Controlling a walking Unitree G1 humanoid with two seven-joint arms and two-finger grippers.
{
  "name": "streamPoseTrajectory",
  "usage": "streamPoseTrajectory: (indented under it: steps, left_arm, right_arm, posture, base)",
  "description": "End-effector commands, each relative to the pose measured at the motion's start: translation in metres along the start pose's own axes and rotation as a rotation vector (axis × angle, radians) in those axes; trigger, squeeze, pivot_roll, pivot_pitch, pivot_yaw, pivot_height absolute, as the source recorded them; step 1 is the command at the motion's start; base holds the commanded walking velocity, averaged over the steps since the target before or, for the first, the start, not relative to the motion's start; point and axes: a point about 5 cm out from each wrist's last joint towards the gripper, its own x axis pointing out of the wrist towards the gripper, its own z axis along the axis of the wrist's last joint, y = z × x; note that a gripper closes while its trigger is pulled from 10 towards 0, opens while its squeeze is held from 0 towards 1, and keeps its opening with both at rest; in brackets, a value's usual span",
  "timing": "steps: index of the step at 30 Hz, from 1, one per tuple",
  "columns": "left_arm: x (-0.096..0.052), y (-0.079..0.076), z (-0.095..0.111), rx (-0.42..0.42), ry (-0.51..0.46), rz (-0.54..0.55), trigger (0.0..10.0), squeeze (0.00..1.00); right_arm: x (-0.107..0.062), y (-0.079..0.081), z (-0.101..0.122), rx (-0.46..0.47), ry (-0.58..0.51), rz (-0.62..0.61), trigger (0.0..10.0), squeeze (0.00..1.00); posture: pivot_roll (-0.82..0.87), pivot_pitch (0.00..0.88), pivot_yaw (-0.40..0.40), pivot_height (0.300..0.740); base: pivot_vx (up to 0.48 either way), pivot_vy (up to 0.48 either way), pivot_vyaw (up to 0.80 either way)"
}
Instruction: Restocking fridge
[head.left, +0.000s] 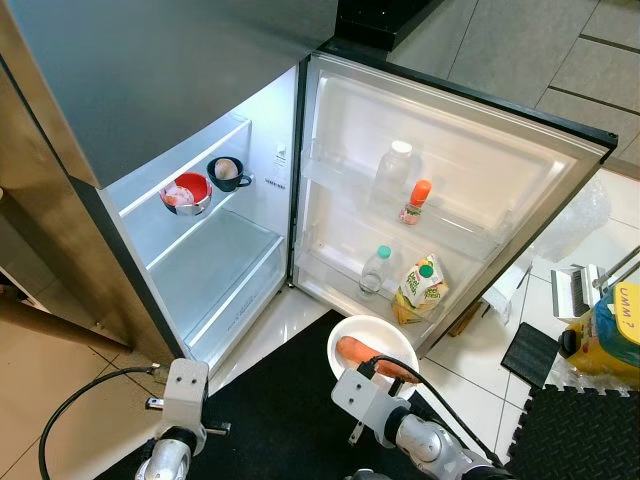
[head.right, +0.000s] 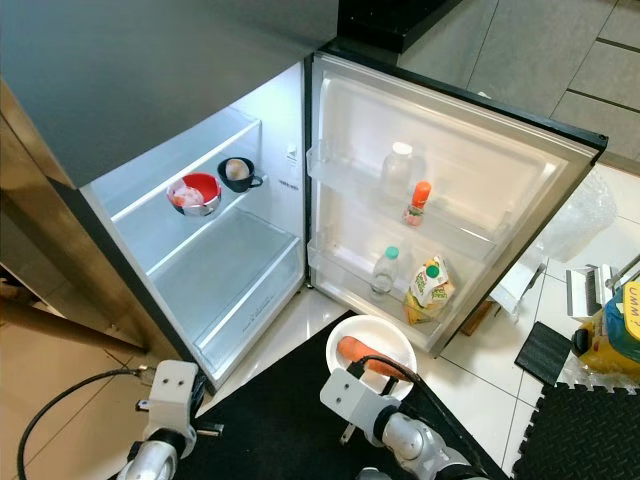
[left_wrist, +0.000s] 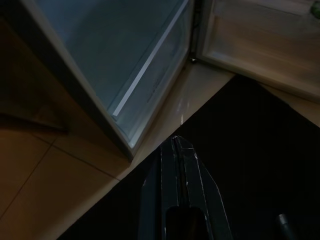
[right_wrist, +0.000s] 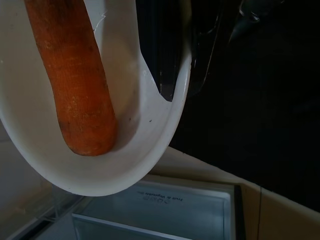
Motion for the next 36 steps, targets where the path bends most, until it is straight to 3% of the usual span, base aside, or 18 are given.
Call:
streamPoseTrajectory:
  steps: [1,8,15,36]
  left_arm:
    - [-0.005,-0.005,-0.008,-0.014,0.024,0.001,10.0,0.0]
    - [-0.004,-0.005,-0.006,-0.022,0.015,0.008,10.0,0.0]
    - [-0.005,-0.009,-0.01,0.001,0.034,-0.003,10.0,0.0]
    - [0.005,-0.004,0.0,0.013,0.021,0.006,10.0,0.0]
  right_arm:
    - [-0.003,0.002,-0.006,0.002,0.031,-0.004,10.0,0.0]
    - [-0.006,0.003,-0.011,-0.002,0.05,-0.009,10.0,0.0]
    - [-0.01,-0.003,-0.021,0.089,0.11,-0.095,10.0,0.0]
    - [-0.007,-0.005,-0.019,0.114,0.125,-0.127,10.0,0.0]
  posture:
    - [-0.07,0.142,-0.058,0.74]
    - [-0.07,0.14,-0.058,0.74]
    - [-0.07,0.133,-0.054,0.74]
    - [-0.06,0.068,-0.045,0.74]
  base:
    - [0.0,0.0,0.0]
    - [0.0,0.0,0.64]
    - [0.0,0.0,0.8]
    - [0.0,0.0,0.8]
